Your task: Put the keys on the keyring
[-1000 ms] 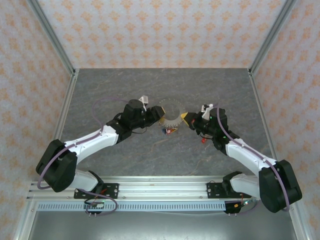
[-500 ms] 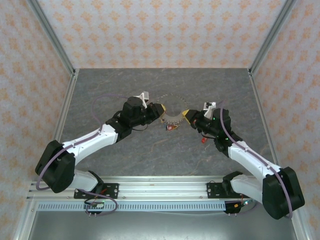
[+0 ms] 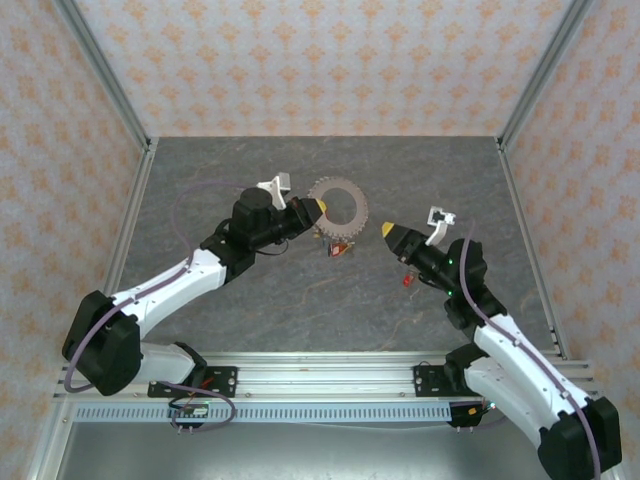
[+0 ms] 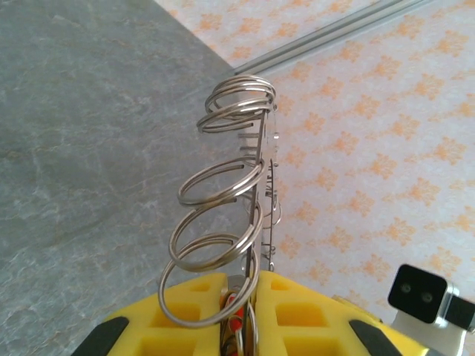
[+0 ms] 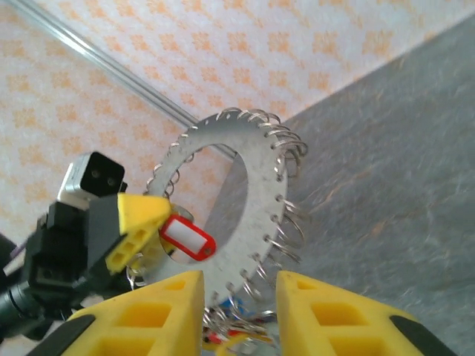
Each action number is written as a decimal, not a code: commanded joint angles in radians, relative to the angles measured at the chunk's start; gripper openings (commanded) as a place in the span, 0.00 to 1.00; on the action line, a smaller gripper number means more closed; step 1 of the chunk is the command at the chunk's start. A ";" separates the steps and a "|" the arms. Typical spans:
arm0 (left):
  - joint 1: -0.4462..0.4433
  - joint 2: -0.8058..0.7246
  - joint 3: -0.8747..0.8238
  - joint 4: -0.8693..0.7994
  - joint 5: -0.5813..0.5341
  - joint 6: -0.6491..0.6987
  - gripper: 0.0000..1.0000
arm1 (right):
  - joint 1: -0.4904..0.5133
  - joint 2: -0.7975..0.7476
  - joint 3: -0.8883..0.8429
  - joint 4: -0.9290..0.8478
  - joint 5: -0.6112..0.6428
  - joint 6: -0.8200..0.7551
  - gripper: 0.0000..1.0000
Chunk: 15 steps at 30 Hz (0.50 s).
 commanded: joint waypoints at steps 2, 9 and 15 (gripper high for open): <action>0.023 -0.057 0.028 0.148 0.113 0.045 0.00 | 0.006 -0.072 -0.047 0.030 -0.033 -0.374 0.27; 0.050 -0.062 0.050 0.188 0.222 0.088 0.00 | 0.149 -0.085 0.017 -0.067 -0.041 -0.882 0.22; 0.050 -0.070 0.083 0.187 0.262 0.116 0.00 | 0.349 -0.058 -0.018 0.087 0.256 -1.141 0.22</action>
